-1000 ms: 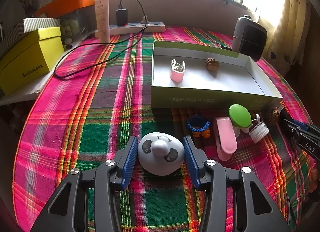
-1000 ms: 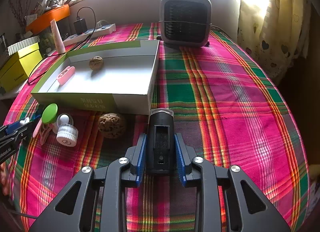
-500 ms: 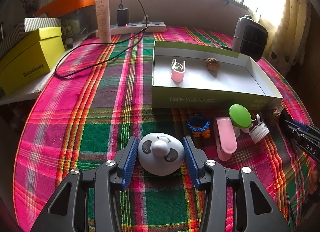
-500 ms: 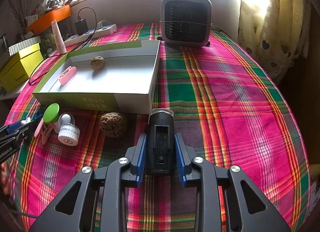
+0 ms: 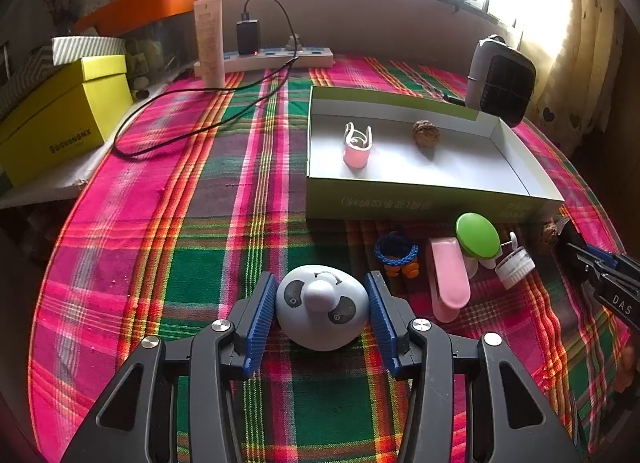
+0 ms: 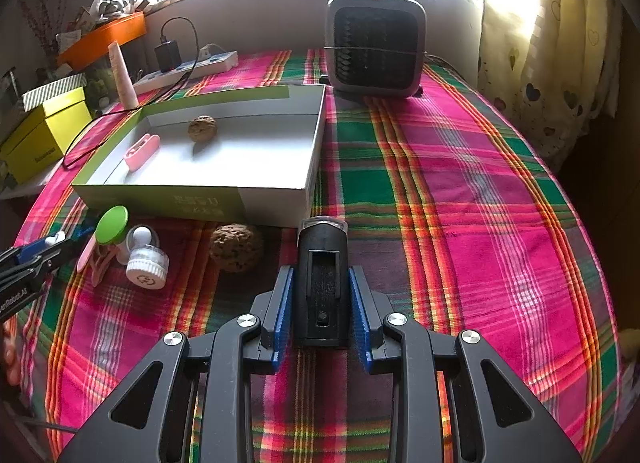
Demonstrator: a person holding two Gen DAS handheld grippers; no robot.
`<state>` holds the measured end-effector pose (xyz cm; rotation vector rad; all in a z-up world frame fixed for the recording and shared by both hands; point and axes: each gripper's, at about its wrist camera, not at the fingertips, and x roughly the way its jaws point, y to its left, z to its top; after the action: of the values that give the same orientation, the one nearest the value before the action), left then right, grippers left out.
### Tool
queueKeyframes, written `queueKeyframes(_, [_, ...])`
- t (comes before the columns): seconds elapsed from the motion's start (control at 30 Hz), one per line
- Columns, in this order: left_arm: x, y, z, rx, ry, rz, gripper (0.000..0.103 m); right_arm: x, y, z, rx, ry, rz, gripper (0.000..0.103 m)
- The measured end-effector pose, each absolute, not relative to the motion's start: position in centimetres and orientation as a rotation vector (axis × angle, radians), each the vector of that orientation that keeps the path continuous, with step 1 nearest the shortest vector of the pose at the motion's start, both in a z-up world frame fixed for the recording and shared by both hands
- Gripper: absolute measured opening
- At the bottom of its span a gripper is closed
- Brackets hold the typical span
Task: Organize objects
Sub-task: 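Lift the panda-face object and black device toward the tray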
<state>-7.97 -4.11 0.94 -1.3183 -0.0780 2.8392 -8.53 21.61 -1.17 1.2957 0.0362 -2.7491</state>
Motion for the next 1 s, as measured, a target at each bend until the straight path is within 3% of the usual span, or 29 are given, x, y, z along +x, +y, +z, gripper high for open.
queueKeyframes(1.0, [-9.9,-2.1,5.4,-1.163,-0.057,2.816,0.044,-10.1,18.9,3.3,1.149,0.051,-2.712,0.029])
